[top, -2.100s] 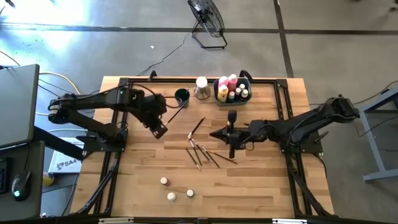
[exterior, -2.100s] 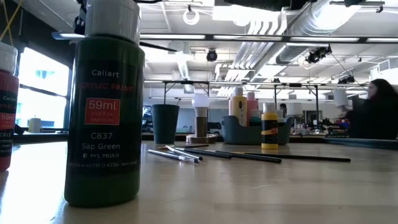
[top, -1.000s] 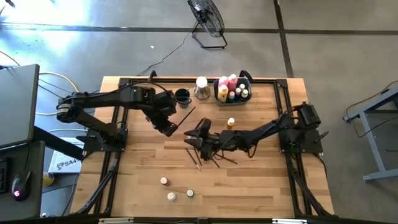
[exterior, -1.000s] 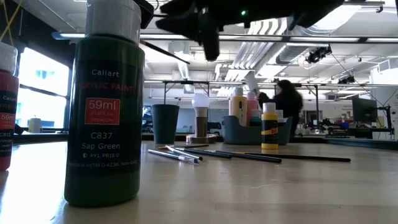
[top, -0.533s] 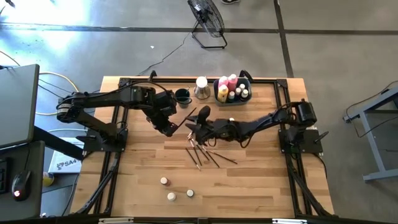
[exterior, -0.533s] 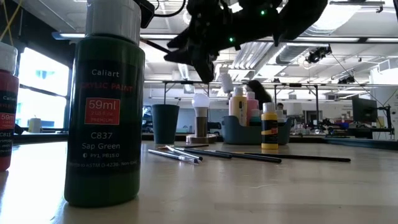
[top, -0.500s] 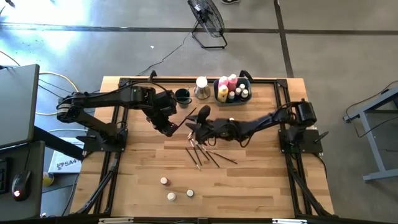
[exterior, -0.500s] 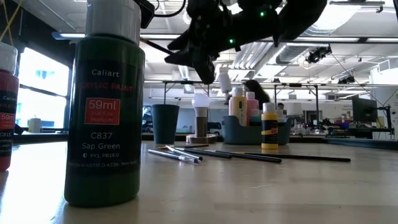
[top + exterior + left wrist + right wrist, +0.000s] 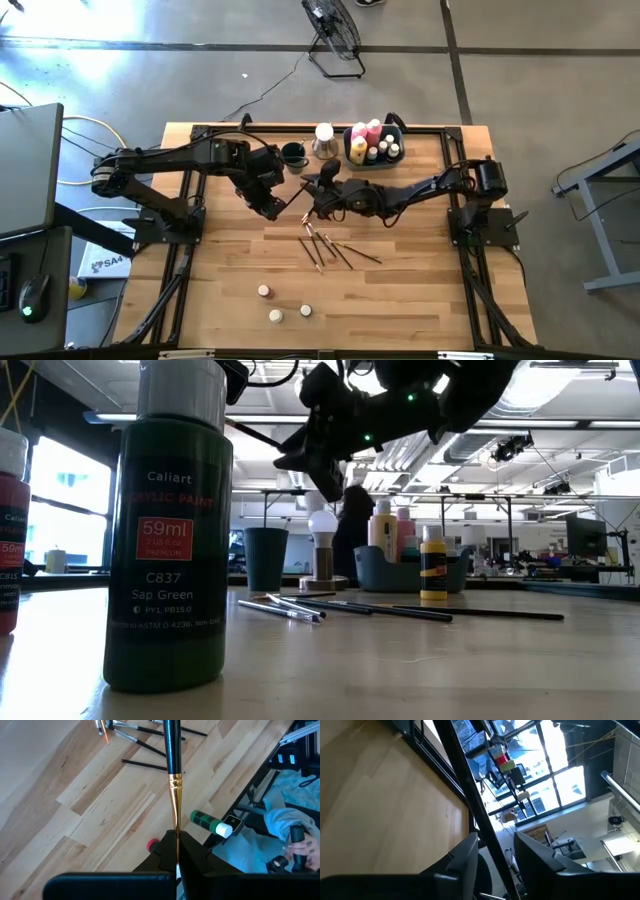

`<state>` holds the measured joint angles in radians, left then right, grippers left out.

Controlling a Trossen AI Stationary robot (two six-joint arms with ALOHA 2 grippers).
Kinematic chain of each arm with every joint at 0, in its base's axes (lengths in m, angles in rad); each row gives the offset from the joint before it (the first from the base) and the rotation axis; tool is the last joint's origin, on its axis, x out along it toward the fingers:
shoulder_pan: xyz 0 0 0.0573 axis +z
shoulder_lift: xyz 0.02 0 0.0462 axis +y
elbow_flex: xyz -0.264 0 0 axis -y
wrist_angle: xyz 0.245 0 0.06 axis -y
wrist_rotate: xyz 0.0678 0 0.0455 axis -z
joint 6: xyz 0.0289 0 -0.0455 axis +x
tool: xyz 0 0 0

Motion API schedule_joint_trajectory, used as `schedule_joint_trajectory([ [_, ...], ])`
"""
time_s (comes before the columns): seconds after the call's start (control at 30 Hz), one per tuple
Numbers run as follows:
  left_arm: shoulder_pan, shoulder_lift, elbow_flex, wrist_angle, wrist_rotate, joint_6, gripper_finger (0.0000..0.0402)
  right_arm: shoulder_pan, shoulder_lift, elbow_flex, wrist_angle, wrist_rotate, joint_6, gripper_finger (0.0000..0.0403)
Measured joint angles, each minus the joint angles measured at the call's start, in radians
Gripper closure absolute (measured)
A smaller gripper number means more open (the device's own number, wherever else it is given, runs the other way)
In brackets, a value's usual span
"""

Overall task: Pick & Place Paint Supplies
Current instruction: Put the gold paintbrush into the blue cup

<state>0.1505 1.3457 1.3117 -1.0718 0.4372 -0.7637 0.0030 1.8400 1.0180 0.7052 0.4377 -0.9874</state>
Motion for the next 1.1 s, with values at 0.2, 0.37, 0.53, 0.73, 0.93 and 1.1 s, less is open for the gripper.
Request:
schedule_joint_trajectory([
  [0.2, 0.0, 0.0, 0.0, 0.0, -0.007, 0.0, 0.0401, 0.011, 0.0, 0.0, -0.005, -0.001, 0.0, 0.0327],
  [0.37, 0.0, 0.0, 0.0, 0.0, -0.008, 0.0, 0.0401, 0.017, 0.0, -0.001, -0.014, 0.0, -0.004, 0.0353],
  [0.53, 0.0, 0.0, 0.0, 0.0, -0.007, 0.0, 0.0401, 0.017, 0.0, -0.002, -0.017, 0.0, -0.006, 0.0358],
  [0.73, 0.0, 0.0, 0.0, 0.0, -0.005, 0.0, 0.0401, 0.017, 0.0, -0.002, -0.02, 0.001, -0.006, 0.0362],
  [0.93, 0.0, -0.001, 0.0, 0.0, -0.002, 0.0, 0.0401, 0.017, 0.0, -0.002, -0.028, 0.0, -0.008, 0.0369],
  [1.1, 0.0, -0.001, 0.0, 0.0, -0.002, 0.0, 0.0401, 0.017, 0.0, -0.002, -0.028, 0.0, -0.008, 0.0369],
])
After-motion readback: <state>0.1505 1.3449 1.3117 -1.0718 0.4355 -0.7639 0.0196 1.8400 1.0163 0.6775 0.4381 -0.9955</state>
